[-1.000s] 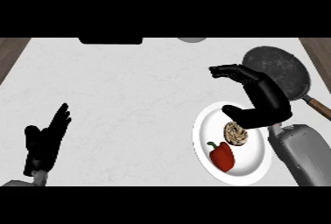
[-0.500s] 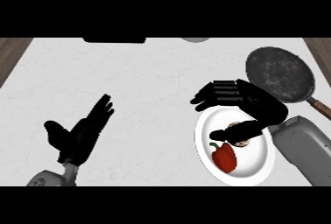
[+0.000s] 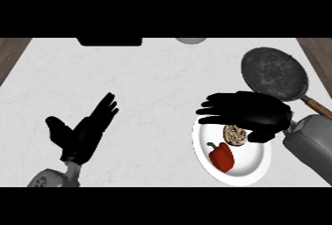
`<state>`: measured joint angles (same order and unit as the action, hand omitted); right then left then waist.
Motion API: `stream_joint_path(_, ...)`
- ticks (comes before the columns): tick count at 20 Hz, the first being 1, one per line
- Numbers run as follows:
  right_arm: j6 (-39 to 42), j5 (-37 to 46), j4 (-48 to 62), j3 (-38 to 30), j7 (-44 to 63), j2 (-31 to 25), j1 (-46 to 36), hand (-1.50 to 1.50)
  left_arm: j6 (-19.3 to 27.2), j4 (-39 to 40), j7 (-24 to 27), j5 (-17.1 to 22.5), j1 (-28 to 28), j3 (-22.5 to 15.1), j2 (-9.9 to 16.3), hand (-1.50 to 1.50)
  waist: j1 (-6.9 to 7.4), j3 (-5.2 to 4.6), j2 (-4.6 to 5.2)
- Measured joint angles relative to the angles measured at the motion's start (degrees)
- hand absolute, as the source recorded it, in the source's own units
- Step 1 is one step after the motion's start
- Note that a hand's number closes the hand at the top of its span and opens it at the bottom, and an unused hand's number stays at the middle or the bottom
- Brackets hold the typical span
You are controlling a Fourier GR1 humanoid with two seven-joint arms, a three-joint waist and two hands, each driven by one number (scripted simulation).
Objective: Pick the cupcake from the plate and place it in the pan
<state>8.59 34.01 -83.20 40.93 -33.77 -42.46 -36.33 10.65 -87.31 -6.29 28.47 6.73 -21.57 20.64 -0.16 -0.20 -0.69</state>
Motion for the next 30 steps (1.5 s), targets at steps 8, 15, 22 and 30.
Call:
stream_joint_path(8, 10.29, 21.76, -10.53, 12.43, 20.67, -2.35, -1.53, -1.5, -0.17, -0.55, -0.78, 0.42, -0.87, 0.95, 0.51, 0.0, -1.06, -0.04, -0.42)
stream_joint_path(15, 24.37, 33.81, -18.32, 20.73, 37.28, 1.03, 4.27, -1.5, -0.59, -0.78, 0.14, -0.39, -1.54, 1.16, -0.55, 0.0, -0.75, 0.1, 0.13)
stream_joint_path(22, 26.68, 41.8, -18.19, 21.71, 43.6, 4.99, 12.15, -1.5, -2.14, -0.91, -0.38, -2.05, -1.58, 2.47, -1.92, 0.0, -0.06, 0.18, 0.54)
stream_joint_path(30, 21.7, 50.42, -14.77, 19.66, 42.7, 4.7, 13.72, -1.5, -3.1, -1.19, -1.4, -4.26, -1.98, 3.4, -3.82, 0.0, 0.25, 0.21, 0.64)
